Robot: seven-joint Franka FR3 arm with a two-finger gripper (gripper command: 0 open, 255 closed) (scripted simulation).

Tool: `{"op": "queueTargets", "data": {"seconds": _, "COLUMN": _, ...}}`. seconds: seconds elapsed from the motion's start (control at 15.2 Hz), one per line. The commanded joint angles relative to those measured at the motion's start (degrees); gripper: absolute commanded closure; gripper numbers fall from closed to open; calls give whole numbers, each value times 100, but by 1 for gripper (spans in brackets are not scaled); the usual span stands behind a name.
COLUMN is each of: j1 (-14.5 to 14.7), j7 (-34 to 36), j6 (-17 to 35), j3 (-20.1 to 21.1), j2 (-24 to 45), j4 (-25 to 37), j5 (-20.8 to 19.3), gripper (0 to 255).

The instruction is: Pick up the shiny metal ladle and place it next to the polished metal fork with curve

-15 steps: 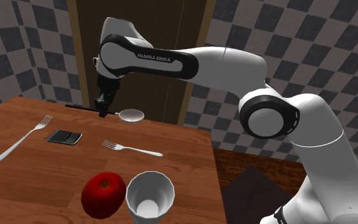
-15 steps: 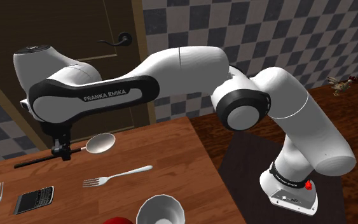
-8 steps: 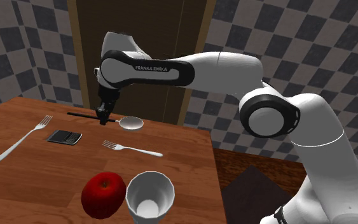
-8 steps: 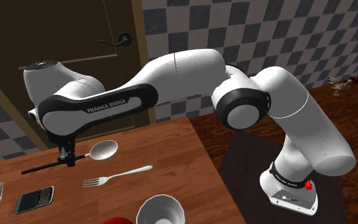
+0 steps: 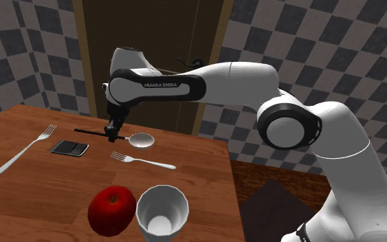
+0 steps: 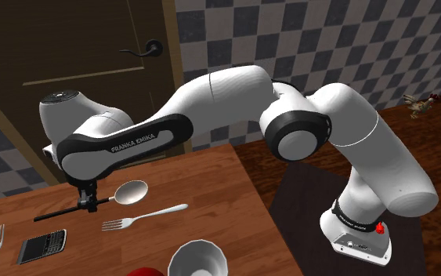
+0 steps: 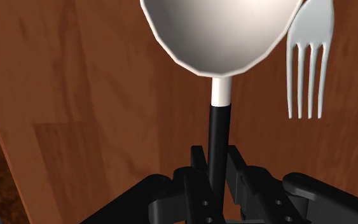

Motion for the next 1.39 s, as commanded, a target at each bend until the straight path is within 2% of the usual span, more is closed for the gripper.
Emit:
{"op": "queueTargets", "data": {"seconds": 0.0, "j1": 0, "j7": -1, "j6": 45, "j3": 1, "j2": -9, "j4": -50, "j5": 1, "gripper": 255}}
{"op": "queueTargets", "data": {"seconds": 0.33, "j1": 0, "j7": -1, "j6": 44, "j3": 1, "j2": -8, "j4": -49, "j5": 1, "gripper": 255}}
{"op": "queueTargets", "data": {"seconds": 0.4, "j1": 0, "j7": -1, "j6": 44, "j3": 1, "j2": -8, "j4": -49, "j5": 1, "gripper": 0}}
{"op": "queueTargets", "data": {"seconds": 0.73, "j1": 0, "j7": -1, "j6": 45, "j3": 1, "j2": -8, "j4": -50, "j5": 1, "gripper": 0}}
{"op": "queueTargets", "data": {"seconds": 0.99, "j1": -58, "j7": -4, "j6": -457, "j3": 8, "j2": -310, "j4": 147, "j5": 16, "gripper": 0}}
{"op": "queueTargets", "data": {"seconds": 1.32, "j1": -58, "j7": -4, "j6": -457, "j3": 8, "j2": -310, "j4": 147, "j5": 16, "gripper": 0}}
